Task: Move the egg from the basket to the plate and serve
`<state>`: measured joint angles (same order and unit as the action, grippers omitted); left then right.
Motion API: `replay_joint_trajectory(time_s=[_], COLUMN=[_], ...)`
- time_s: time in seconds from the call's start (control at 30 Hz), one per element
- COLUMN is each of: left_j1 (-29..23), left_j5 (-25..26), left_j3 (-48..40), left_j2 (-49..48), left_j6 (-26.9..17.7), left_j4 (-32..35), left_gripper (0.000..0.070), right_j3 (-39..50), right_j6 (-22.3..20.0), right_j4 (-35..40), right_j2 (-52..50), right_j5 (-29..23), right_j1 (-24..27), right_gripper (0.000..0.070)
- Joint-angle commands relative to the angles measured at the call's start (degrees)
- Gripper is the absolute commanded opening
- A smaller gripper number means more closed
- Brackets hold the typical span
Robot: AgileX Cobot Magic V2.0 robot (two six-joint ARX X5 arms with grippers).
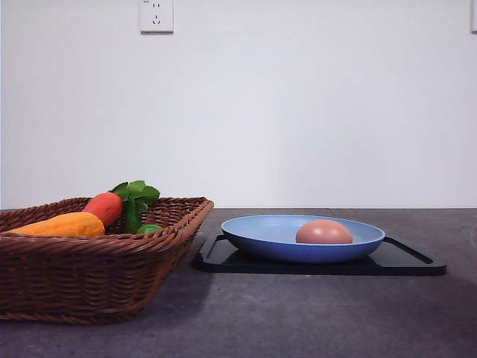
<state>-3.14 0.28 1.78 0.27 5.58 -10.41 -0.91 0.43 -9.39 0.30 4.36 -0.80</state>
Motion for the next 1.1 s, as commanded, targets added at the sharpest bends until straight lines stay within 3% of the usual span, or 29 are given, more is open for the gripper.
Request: replay_joint_trajectory(time_s=[0.0, 1.07], left_j1=[-0.13, -0.13], left_j5=[0.09, 0.09], left_j3=[-1.31, -1.31], left_j2=[-0.11, -0.11], left_j6=[0.52, 0.52], left_j4=[-0.28, -0.28], left_gripper=[0.0, 0.0], right_j3=[0.37, 0.37], right_j6=[0.63, 0.63], right_j4=[0.35, 0.35], right_j2=[-0.09, -0.09], right_j5=[-0.09, -0.09], right_j1=[0.02, 0.02], right_gripper=[0.0, 0.0])
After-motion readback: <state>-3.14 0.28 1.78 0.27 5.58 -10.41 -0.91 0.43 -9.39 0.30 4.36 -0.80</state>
